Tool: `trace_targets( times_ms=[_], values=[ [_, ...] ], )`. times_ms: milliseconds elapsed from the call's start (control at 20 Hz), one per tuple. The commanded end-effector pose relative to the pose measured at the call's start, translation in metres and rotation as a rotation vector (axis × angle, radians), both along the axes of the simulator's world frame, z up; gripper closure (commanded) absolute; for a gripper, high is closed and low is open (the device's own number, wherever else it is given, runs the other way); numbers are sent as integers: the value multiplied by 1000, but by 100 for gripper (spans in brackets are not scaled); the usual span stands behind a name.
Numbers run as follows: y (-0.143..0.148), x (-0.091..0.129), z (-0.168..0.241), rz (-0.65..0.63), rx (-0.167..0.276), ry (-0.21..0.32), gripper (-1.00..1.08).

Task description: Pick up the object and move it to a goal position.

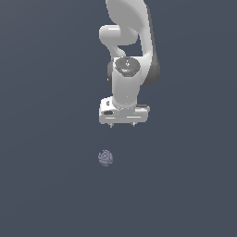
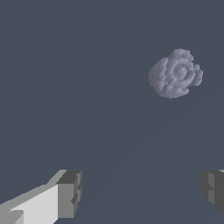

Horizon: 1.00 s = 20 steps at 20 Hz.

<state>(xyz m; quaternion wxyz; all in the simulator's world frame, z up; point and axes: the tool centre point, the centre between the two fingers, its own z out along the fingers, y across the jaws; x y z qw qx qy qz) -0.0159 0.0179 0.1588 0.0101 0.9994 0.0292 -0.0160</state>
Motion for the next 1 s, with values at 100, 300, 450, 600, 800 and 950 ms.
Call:
trace_targets(
  times_ms=[100,300,450,600,800,950],
  values=[
    [-3,5,-2,26,1,0,-92],
    [-7,14,-6,69,2,-1,-92],
    [-12,23,-10,114,4,-2,-92],
    [-18,34,-15,169,6,-4,-92],
    [-28,50,-25,256,10,-6,-92],
    [-36,62,-32,324,14,-9,-92]
  ],
)
